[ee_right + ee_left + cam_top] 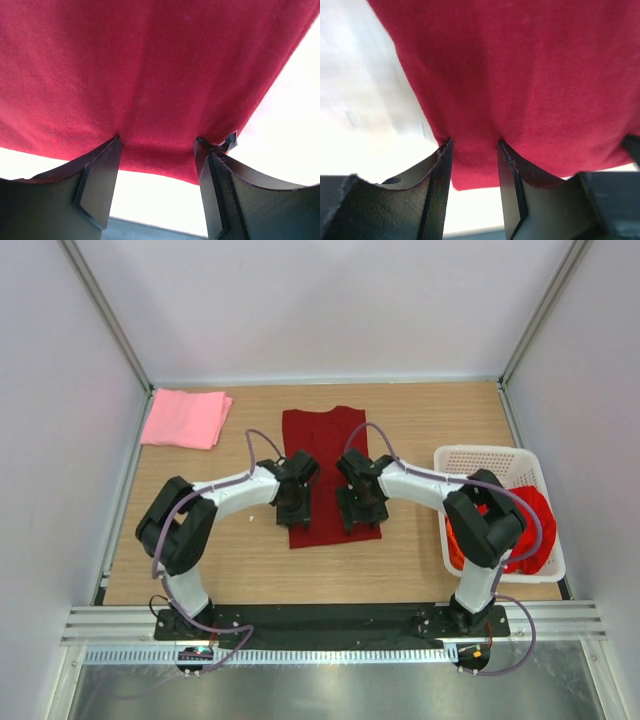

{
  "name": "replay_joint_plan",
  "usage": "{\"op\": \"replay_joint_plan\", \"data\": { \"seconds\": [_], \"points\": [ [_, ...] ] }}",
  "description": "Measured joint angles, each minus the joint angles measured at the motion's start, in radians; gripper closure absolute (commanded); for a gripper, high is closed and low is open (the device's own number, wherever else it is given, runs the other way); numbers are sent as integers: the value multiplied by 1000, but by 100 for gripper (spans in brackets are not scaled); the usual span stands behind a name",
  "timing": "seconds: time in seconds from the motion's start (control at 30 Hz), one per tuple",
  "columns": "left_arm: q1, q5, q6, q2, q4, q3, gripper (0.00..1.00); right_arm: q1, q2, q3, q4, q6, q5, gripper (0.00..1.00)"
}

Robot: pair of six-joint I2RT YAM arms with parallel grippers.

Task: Fold and stack the t-shirts
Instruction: Fold the tshirt

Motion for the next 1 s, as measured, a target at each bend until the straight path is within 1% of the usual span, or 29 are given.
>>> {"op": "replay_joint_plan", "data": {
  "seconds": [0.1, 0.2, 0.3, 0.37, 0.4, 0.47, 0.53, 0.57, 0.63, 0.67, 0.73, 0.9, 1.0],
  "points": [
    [-55, 18, -42, -68, -44, -77, 55, 34, -80, -100, -6, 5, -30, 32],
    [-80, 19, -58, -129, -124, -100, 52, 43, -152, -153, -59, 5, -37, 30],
    [-69, -15, -61, -199, -208, -56, 51, 25, -200, -138, -114, -2, -34, 29],
    [-53, -30, -46, -226, -248, 12, 51, 4, -211, -95, -143, -8, -35, 29],
    [-43, -33, -39, -234, -251, 46, 53, -8, -210, -66, -150, -12, -38, 30],
    [-15, -31, -23, -241, -245, 91, 57, -37, -197, -6, -151, -23, -47, 34],
    [27, -11, -5, -241, -228, 113, 61, -69, -161, 67, -158, -32, -64, 41],
    [42, 1, 6, -236, -225, 116, 62, -89, -128, 114, -161, -37, -77, 47],
    [72, 23, 18, -211, -216, 124, 67, -116, -74, 179, -151, -42, -108, 54],
    [85, 37, 26, -190, -210, 128, 68, -130, -45, 210, -149, -46, -122, 65],
    [100, 68, 35, -142, -188, 133, 71, -153, 6, 251, -140, -52, -149, 76],
    [133, 129, 45, -27, -138, 138, 72, -211, 119, 301, -126, -51, -209, 86],
    [166, 159, 63, 29, -121, 161, 72, -244, 164, 302, -117, -50, -237, 88]
  ]
}}
